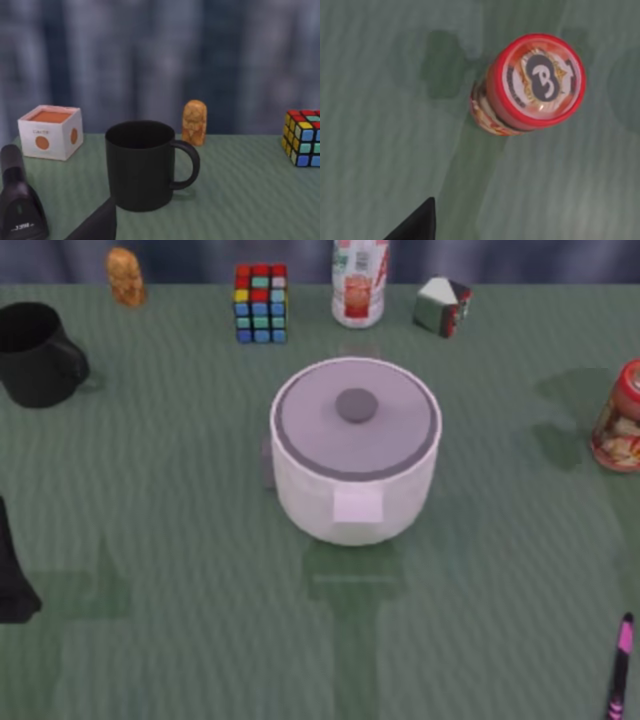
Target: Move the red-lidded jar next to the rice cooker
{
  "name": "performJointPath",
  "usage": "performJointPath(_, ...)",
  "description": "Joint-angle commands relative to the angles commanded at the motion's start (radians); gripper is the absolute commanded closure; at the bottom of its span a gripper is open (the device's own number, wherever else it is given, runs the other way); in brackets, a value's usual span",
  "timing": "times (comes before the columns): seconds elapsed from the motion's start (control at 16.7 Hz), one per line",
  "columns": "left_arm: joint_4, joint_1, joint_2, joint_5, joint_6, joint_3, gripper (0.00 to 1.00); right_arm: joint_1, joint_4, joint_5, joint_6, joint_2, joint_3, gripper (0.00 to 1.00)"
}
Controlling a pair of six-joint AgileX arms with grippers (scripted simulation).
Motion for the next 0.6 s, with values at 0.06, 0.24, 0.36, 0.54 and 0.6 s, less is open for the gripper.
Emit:
performJointPath(0.06,0.0,0.0,0.0,0.0,0.0,0.0,0.0,-0.002,-0.059,0.003,-0.028,0.097,0.093,0.0)
performJointPath(0.24,0.0,0.0,0.0,0.0,0.0,0.0,0.0,-0.006,-0.22,0.01,-0.109,0.369,0.356,0.0)
performJointPath(0.36,0.0,0.0,0.0,0.0,0.0,0.0,0.0,-0.006,-0.31,0.014,-0.156,0.528,0.509,0.0)
performJointPath(0.54,0.0,0.0,0.0,0.0,0.0,0.0,0.0,-0.005,-0.417,0.017,-0.215,0.721,0.693,0.0)
performJointPath(0.6,0.0,0.0,0.0,0.0,0.0,0.0,0.0,-0.004,-0.444,0.018,-0.23,0.77,0.739,0.0)
